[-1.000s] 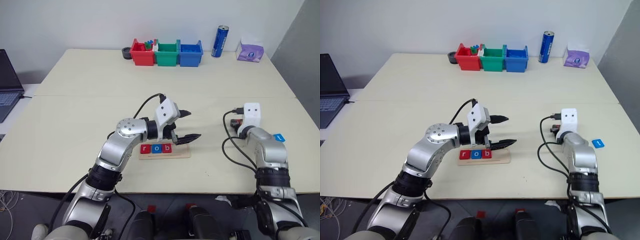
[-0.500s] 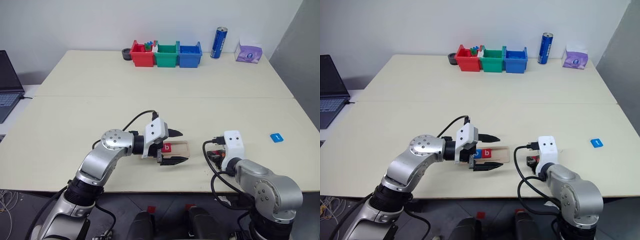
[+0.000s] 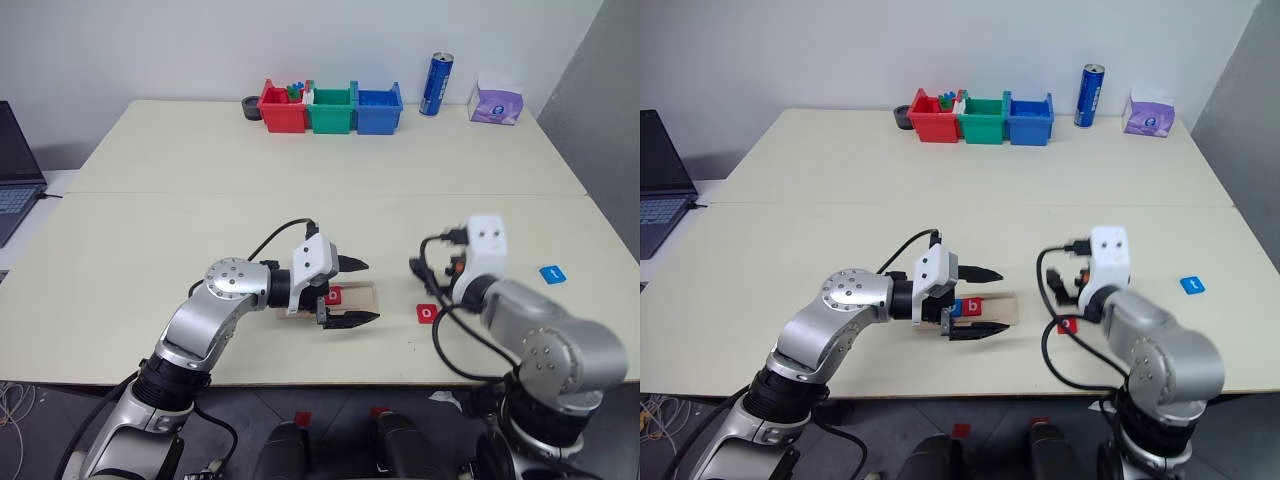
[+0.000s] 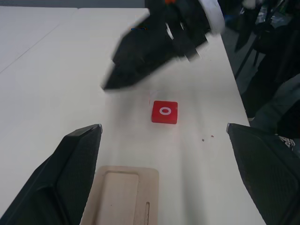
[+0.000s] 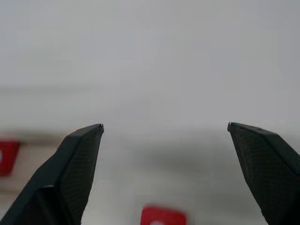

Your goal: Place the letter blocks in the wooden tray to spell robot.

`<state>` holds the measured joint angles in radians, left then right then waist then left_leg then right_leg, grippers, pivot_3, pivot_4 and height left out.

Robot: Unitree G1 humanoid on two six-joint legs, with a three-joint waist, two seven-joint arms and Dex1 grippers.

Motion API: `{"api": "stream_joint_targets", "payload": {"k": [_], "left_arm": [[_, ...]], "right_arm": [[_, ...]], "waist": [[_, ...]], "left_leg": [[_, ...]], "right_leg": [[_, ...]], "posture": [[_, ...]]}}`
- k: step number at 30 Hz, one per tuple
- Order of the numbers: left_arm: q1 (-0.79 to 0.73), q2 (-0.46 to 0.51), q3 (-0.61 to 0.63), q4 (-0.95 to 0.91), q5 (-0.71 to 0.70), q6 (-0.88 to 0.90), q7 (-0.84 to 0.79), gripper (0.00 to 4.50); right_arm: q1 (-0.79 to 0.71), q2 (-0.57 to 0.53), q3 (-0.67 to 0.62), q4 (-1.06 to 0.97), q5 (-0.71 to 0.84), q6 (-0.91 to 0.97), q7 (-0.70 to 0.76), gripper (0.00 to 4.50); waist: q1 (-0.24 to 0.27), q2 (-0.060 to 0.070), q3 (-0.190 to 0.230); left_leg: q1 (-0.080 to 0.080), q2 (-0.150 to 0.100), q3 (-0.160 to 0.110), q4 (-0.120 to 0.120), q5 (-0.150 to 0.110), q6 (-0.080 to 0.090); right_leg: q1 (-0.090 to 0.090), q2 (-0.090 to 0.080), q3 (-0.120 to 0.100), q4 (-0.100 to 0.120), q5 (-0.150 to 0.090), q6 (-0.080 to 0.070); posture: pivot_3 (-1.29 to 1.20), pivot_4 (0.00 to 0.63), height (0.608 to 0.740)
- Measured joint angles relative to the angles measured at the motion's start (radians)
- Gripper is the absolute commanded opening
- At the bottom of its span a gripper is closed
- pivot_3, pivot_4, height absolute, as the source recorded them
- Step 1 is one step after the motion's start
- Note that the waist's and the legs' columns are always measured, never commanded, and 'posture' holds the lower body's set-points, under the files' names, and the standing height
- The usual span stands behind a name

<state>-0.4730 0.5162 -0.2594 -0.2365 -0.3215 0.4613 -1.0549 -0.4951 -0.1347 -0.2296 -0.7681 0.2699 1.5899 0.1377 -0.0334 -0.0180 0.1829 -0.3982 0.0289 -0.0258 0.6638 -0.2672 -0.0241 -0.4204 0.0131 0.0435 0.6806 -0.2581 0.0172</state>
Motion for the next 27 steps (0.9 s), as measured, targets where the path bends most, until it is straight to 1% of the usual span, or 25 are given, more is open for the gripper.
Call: {"api": "stream_joint_targets", "payload": {"k": [2, 3, 4, 5, 6, 8, 9, 11, 13, 17, 25, 27], "left_arm": [[-0.003, 0.000, 0.000, 0.005, 0.000, -0.009, -0.006, 4.50], [-0.004, -0.001, 0.000, 0.006, -0.002, -0.011, -0.010, 4.50], [-0.004, 0.001, 0.000, 0.007, -0.007, -0.015, -0.024, 4.50], [-0.001, 0.012, 0.000, 0.009, -0.008, -0.023, -0.037, 4.50], [-0.001, 0.019, -0.001, 0.016, -0.008, -0.040, -0.056, 4.50], [-0.001, 0.029, -0.001, 0.021, -0.011, -0.061, -0.088, 4.50], [-0.002, 0.031, -0.001, 0.030, -0.012, -0.076, -0.106, 4.50], [-0.003, 0.032, -0.001, 0.046, -0.013, -0.089, -0.125, 4.50], [-0.008, 0.033, -0.001, 0.057, -0.012, -0.104, -0.140, 4.50], [-0.014, 0.033, -0.001, 0.065, -0.012, -0.120, -0.156, 4.50], [-0.014, 0.034, -0.001, 0.072, -0.011, -0.122, -0.156, 4.50], [-0.014, 0.036, -0.001, 0.072, -0.011, -0.122, -0.156, 4.50]], "right_arm": [[-0.002, -0.080, 0.000, 0.021, 0.062, -0.066, 0.116, 4.46], [0.022, -0.148, 0.024, 0.039, 0.096, -0.137, 0.209, 4.46], [0.071, -0.241, 0.039, 0.067, 0.143, -0.234, 0.337, 4.46], [0.123, -0.307, 0.043, 0.099, 0.178, -0.314, 0.449, 4.46], [0.187, -0.374, 0.056, 0.160, 0.190, -0.449, 0.575, 4.46], [0.276, -0.480, 0.103, 0.277, 0.162, -0.679, 0.747, 4.46], [0.305, -0.539, 0.145, 0.360, 0.119, -0.842, 0.832, 4.46], [0.314, -0.576, 0.179, 0.481, 0.070, -1.013, 0.917, 4.46], [0.298, -0.591, 0.214, 0.608, 0.039, -1.153, 0.981, 4.46], [0.262, -0.591, 0.270, 0.753, 0.005, -1.314, 1.049, 4.46], [0.245, -0.568, 0.338, 0.863, -0.024, -1.440, 1.085, 4.46], [0.240, -0.568, 0.342, 0.875, -0.024, -1.451, 1.089, 4.08]], "waist": [[0.001, 0.000, 0.000], [0.003, 0.000, 0.000], [0.006, 0.000, 0.000], [0.007, -0.001, 0.001], [0.006, -0.001, 0.001], [0.003, -0.001, 0.001], [0.003, -0.001, 0.001], [-0.003, -0.002, 0.001], [-0.008, -0.002, 0.001], [-0.008, -0.002, 0.001], [0.002, -0.002, 0.001], [0.003, -0.002, 0.001]], "left_leg": [[0.000, 0.000, 0.000, -0.001, 0.000, 0.000], [-0.001, -0.001, 0.000, -0.001, 0.000, 0.000], [-0.001, -0.001, 0.000, -0.001, 0.000, 0.000], [-0.001, -0.001, 0.000, -0.001, 0.000, 0.001], [-0.001, -0.001, 0.000, -0.001, -0.001, 0.001], [-0.001, -0.002, 0.002, -0.001, -0.001, 0.001], [0.000, -0.002, 0.002, 0.000, -0.001, 0.001], [0.001, -0.001, 0.003, 0.000, -0.001, 0.001], [0.002, 0.000, 0.003, 0.000, 0.000, 0.001], [0.003, 0.001, 0.002, 0.000, 0.000, 0.001], [0.002, 0.000, 0.002, 0.001, 0.000, 0.001], [0.002, 0.000, 0.002, 0.001, 0.000, 0.001]], "right_leg": [[0.000, 0.000, -0.001, -0.001, 0.000, 0.000], [0.000, 0.000, -0.001, -0.001, 0.000, 0.000], [0.001, -0.001, -0.001, -0.002, -0.001, 0.001], [0.002, -0.001, -0.002, -0.003, -0.001, 0.001], [0.002, -0.001, -0.001, -0.004, -0.001, 0.001], [0.001, -0.001, 0.001, -0.004, -0.001, 0.002], [0.001, -0.001, 0.001, -0.004, -0.001, 0.002], [0.001, -0.001, 0.002, -0.002, -0.001, 0.002], [0.001, 0.000, 0.002, 0.000, -0.001, 0.002], [0.002, 0.001, 0.001, 0.001, -0.001, 0.001], [0.002, 0.000, 0.002, 0.000, -0.001, 0.001], [0.002, 0.000, 0.002, 0.000, 0.000, 0.000]], "posture": [[0.00, 0.150, 0.740], [0.00, 0.150, 0.740], [0.00, 0.150, 0.740], [0.00, 0.150, 0.740], [0.00, 0.150, 0.740], [0.00, 0.150, 0.740], [0.00, 0.150, 0.740], [0.00, 0.150, 0.740], [0.00, 0.150, 0.740], [0.00, 0.150, 0.740], [0.00, 0.150, 0.740], [0.00, 0.150, 0.740]]}}
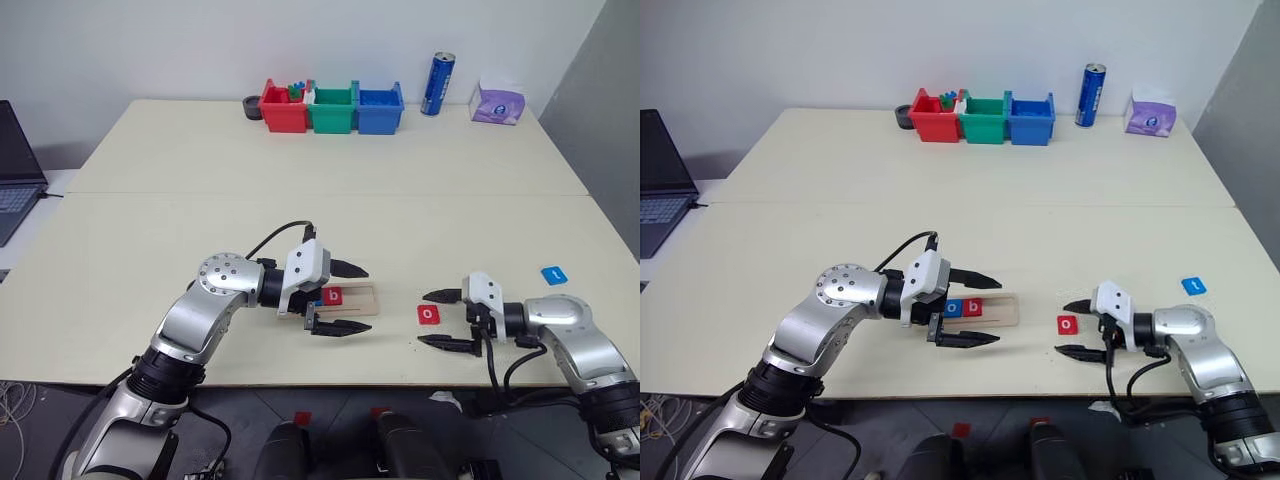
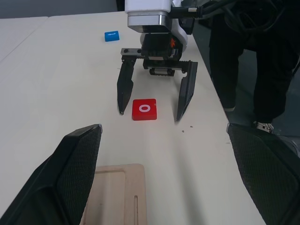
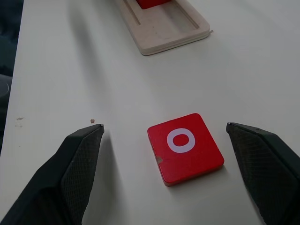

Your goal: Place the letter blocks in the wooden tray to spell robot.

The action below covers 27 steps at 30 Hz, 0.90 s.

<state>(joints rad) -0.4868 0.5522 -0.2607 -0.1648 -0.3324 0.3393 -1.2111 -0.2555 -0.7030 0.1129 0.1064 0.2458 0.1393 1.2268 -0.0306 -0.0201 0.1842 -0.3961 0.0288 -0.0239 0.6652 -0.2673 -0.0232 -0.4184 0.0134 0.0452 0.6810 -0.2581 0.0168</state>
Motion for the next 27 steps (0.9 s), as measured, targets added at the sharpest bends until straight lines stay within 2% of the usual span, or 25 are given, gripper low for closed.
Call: {"api": "stream_joint_targets", "payload": {"k": [1, 8, 13, 17, 22, 27], "left_arm": [[0.000, 0.000, 0.000, 0.000, 0.000, 0.000, 0.000, 4.50], [0.000, 0.000, 0.000, -0.001, 0.000, -0.001, 0.000, 4.50], [0.000, 0.000, 0.000, -0.001, 0.000, -0.003, 0.001, 4.50], [0.000, 0.018, 0.022, 0.005, -0.006, -0.019, -0.003, 4.50], [0.026, 0.135, 0.117, 0.048, -0.024, -0.059, -0.063, 4.50], [0.090, 0.212, 0.176, 0.120, -0.023, -0.112, -0.116, 4.50]], "right_arm": [[-0.006, 0.000, 0.002, 0.010, -0.001, -0.006, 0.002, 3.87], [-0.031, 0.001, 0.009, 0.058, -0.018, -0.058, 0.011, 1.50], [-0.032, -0.005, 0.009, 0.061, -0.019, -0.060, 0.015, 1.46], [-0.071, 0.018, 0.010, -0.010, -0.005, 0.030, -0.008, 1.46], [-0.191, 0.125, 0.066, -0.154, 0.023, 0.157, -0.057, 1.46], [-0.268, 0.204, 0.142, -0.115, 0.007, 0.182, -0.072, 1.46]], "waist": [[0.000, 0.000, 0.000], [0.000, 0.000, 0.000], [0.000, 0.000, 0.000], [-0.006, 0.000, 0.000], [-0.013, 0.000, 0.000], [0.002, 0.001, 0.000]], "left_leg": [[0.000, 0.000, 0.000, 0.000, 0.000, 0.000], [0.000, 0.000, 0.000, 0.000, 0.000, 0.000], [0.000, 0.000, 0.000, 0.000, 0.000, 0.000], [0.001, 0.001, 0.000, 0.000, 0.000, 0.000], [0.002, 0.002, -0.002, -0.001, 0.000, 0.000], [-0.002, 0.001, -0.001, 0.000, 0.000, 0.000]], "right_leg": [[0.000, 0.000, 0.000, 0.000, 0.000, -0.001], [0.000, 0.000, 0.000, 0.000, 0.001, -0.001], [0.000, 0.000, 0.000, 0.000, 0.001, -0.002], [0.000, 0.000, 0.000, 0.001, 0.001, -0.002], [0.000, 0.002, -0.002, 0.002, 0.000, -0.003], [-0.001, -0.001, -0.002, 0.000, 0.001, -0.005]], "posture": [[0.00, 0.150, 0.740], [0.00, 0.150, 0.740], [0.00, 0.150, 0.740], [0.00, 0.150, 0.740], [0.00, 0.150, 0.740], [0.00, 0.150, 0.740]]}}
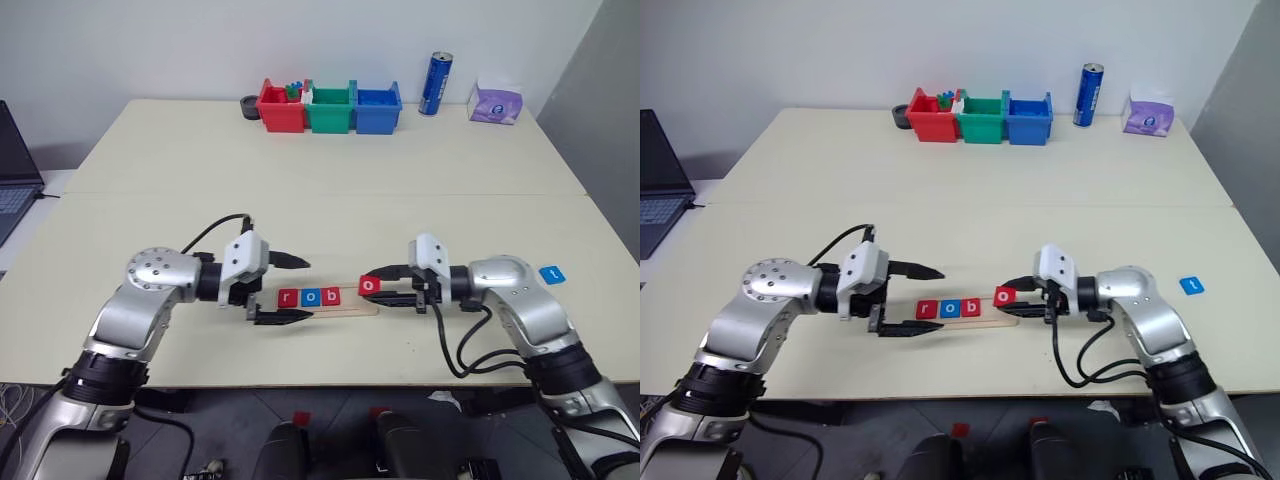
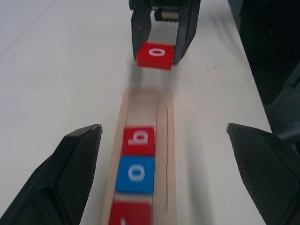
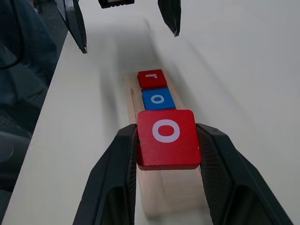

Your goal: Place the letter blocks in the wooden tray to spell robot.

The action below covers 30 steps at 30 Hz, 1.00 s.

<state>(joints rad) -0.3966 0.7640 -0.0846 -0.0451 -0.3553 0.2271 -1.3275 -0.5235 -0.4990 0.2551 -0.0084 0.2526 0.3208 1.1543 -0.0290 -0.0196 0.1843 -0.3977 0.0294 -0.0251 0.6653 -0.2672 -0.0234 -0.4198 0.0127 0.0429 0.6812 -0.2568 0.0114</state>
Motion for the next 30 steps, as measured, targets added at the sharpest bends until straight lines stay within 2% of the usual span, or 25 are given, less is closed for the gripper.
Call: {"api": "stream_joint_targets", "payload": {"k": [9, 19, 30], "left_arm": [[0.059, 0.005, 0.042, -0.025, -0.005, 0.001, 0.017, 4.50], [0.102, 0.009, 0.054, -0.071, -0.024, 0.012, 0.044, 4.50], [0.102, 0.014, 0.054, -0.075, -0.025, 0.027, 0.056, 4.50]], "right_arm": [[-0.084, 0.053, 0.079, 0.199, -0.079, -0.119, 0.031, 1.46], [-0.120, 0.094, 0.098, 0.362, -0.135, -0.229, 0.065, 1.46], [-0.148, 0.115, 0.100, 0.432, -0.160, -0.281, 0.073, 1.46]], "waist": [[0.003, 0.000, 0.000], [-0.002, 0.000, 0.000], [-0.002, 0.000, 0.000]], "left_leg": [[-0.001, 0.000, 0.000, 0.000, 0.000, 0.000], [0.000, 0.000, 0.000, 0.000, 0.000, 0.000], [0.000, 0.000, 0.000, 0.000, 0.000, 0.000]], "right_leg": [[0.000, -0.001, -0.001, 0.000, 0.000, 0.000], [0.000, 0.000, -0.001, 0.001, 0.001, -0.001], [0.000, 0.000, -0.001, 0.001, 0.001, -0.001]], "posture": [[0.00, 0.150, 0.740], [0.00, 0.150, 0.740], [0.00, 0.150, 0.740]]}}
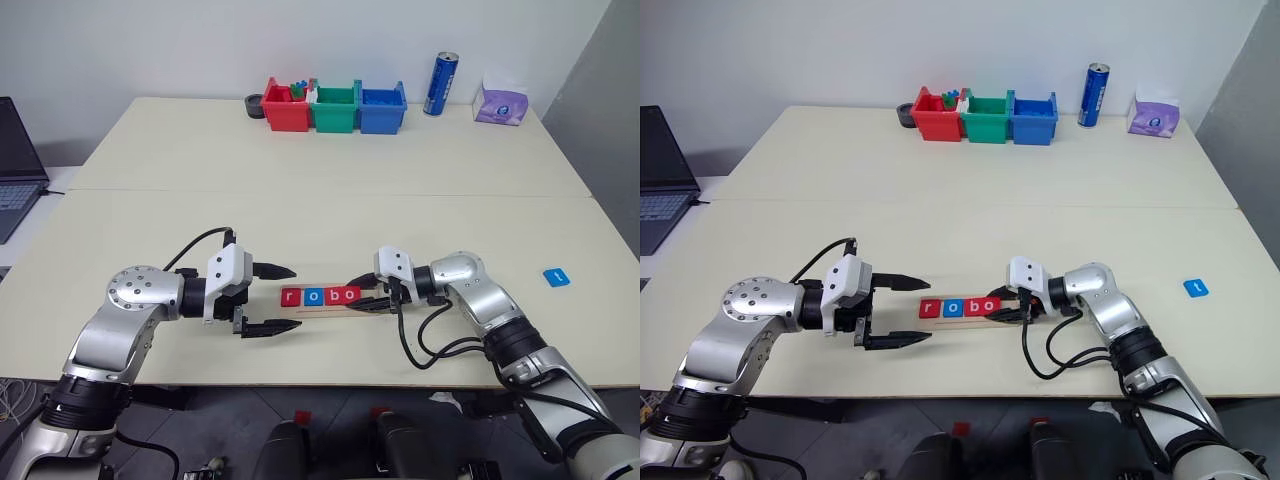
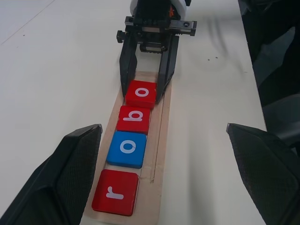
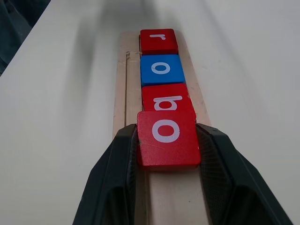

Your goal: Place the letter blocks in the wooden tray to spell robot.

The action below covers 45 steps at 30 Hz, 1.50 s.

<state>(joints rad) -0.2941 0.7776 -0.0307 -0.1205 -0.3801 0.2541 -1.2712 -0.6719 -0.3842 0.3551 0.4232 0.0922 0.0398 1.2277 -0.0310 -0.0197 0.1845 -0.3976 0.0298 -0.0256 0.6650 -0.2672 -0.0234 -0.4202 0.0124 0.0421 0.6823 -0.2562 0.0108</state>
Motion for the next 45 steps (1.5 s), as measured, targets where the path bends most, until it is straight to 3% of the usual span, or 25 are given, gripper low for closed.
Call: {"api": "stream_joint_targets", "payload": {"k": [30, 38, 39, 45], "left_arm": [[-0.022, 0.002, -0.001, 0.001, 0.001, -0.002, -0.006, 4.50], [-0.022, 0.002, -0.001, 0.001, 0.001, -0.004, -0.006, 4.50], [-0.022, 0.002, -0.001, 0.002, 0.002, -0.005, -0.006, 4.50], [-0.024, 0.002, -0.001, 0.007, 0.003, -0.006, -0.005, 4.50]], "right_arm": [[-0.021, -0.002, -0.002, 0.064, -0.019, -0.036, 0.010, 1.46], [-0.024, -0.002, -0.009, 0.065, -0.022, -0.034, 0.015, 4.33], [-0.024, -0.002, -0.013, 0.064, -0.021, -0.028, 0.017, 4.49], [-0.025, -0.004, -0.044, 0.047, 0.013, 0.042, 0.032, 4.49]], "waist": [[0.000, 0.000, 0.000], [0.000, 0.000, 0.000], [0.000, 0.000, 0.000], [0.000, 0.000, 0.000]], "left_leg": [[0.000, 0.000, 0.000, 0.000, 0.000, 0.000], [0.000, 0.000, 0.000, 0.000, 0.000, 0.000], [0.000, 0.000, 0.000, 0.000, 0.000, 0.000], [0.000, 0.000, 0.000, 0.000, 0.000, 0.000]], "right_leg": [[0.000, 0.000, 0.000, 0.000, 0.000, 0.000], [0.000, 0.000, 0.000, 0.000, 0.000, 0.000], [0.000, 0.000, 0.000, 0.000, 0.000, 0.000], [0.000, 0.000, 0.000, 0.000, 0.000, 0.000]], "posture": [[0.00, 0.150, 0.740], [0.00, 0.150, 0.740], [0.00, 0.150, 0.740], [0.00, 0.150, 0.740]]}}
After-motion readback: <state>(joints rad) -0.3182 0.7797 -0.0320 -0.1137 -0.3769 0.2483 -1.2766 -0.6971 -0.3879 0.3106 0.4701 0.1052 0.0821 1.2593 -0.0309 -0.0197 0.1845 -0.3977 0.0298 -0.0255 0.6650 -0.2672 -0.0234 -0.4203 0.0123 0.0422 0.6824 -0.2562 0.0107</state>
